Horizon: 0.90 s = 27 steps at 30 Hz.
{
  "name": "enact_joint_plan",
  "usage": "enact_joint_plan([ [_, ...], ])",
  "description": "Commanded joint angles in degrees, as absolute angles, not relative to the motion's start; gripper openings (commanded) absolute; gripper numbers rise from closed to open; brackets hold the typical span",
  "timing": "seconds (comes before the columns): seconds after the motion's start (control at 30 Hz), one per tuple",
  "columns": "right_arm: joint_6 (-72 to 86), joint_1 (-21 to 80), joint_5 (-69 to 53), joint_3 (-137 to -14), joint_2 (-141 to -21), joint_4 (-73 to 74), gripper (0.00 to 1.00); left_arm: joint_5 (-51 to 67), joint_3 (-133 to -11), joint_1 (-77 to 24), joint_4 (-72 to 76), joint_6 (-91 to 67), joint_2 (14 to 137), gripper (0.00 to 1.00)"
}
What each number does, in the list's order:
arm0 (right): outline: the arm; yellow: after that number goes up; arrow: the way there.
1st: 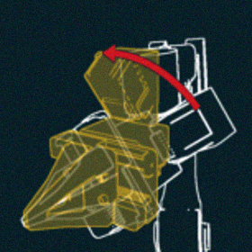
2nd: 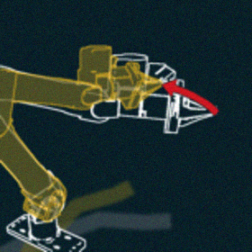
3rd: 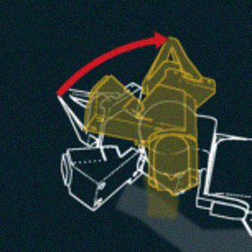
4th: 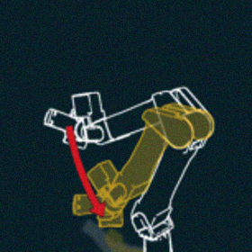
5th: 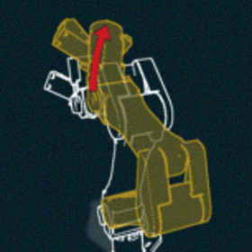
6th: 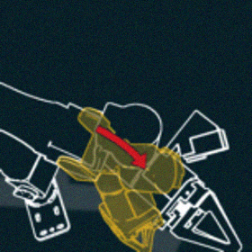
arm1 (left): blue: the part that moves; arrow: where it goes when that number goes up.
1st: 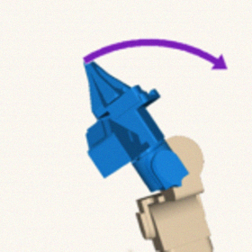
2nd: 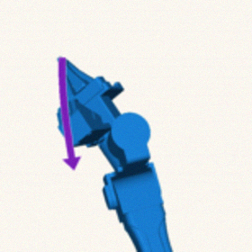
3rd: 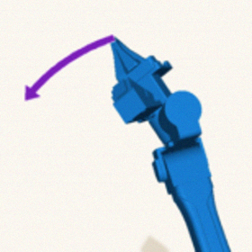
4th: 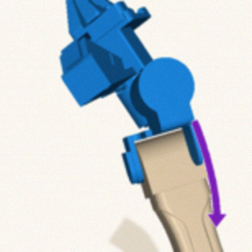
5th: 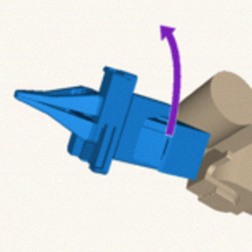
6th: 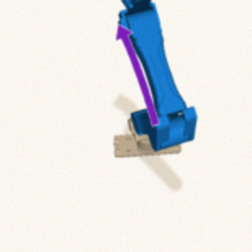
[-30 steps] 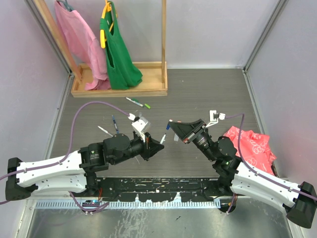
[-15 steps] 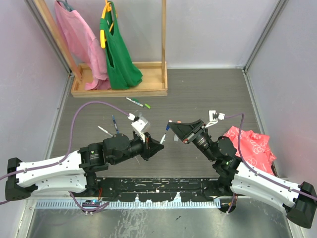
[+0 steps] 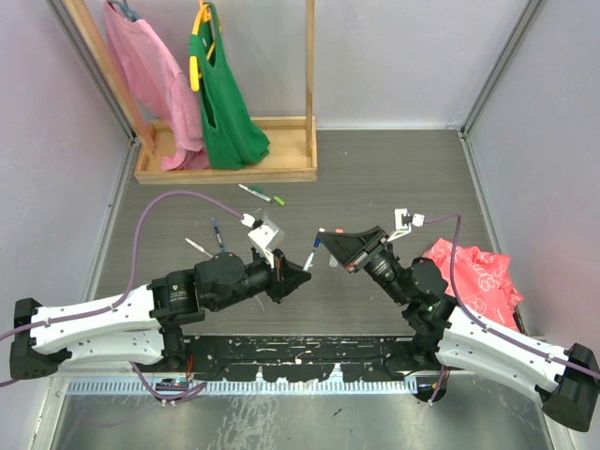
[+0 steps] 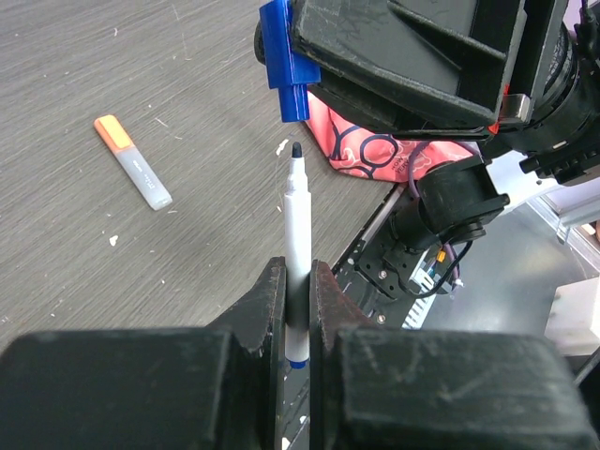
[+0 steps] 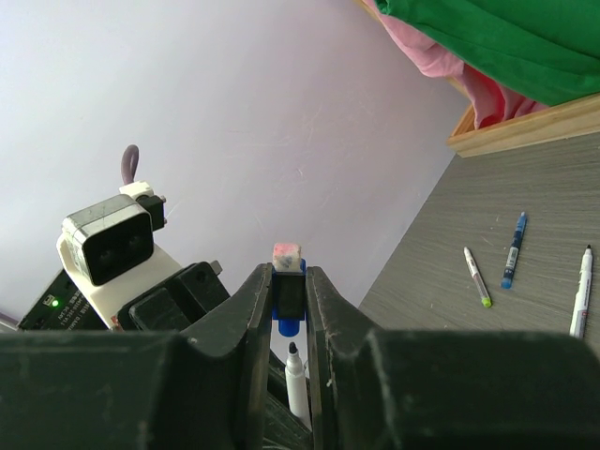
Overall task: Insert the pens into the pen caps
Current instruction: Insert the pen cap onto the pen.
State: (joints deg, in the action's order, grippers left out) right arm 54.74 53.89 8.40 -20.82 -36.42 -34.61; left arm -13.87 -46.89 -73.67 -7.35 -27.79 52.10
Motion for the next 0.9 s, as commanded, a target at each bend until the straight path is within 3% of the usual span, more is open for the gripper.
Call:
enact_joint_plan([
  [0.0,54.2,54.0,7.6,-21.6,-36.3,-36.9,0.0,-15.3,-47.6,-73.9,-3.3,-27.6,50.6,0.0],
  [0.87,54.0,54.0,6.5,-21.9,-37.9,-37.3,0.0,-16.1,-47.5,-73.9,-3.4,-27.3,50.8,0.0],
])
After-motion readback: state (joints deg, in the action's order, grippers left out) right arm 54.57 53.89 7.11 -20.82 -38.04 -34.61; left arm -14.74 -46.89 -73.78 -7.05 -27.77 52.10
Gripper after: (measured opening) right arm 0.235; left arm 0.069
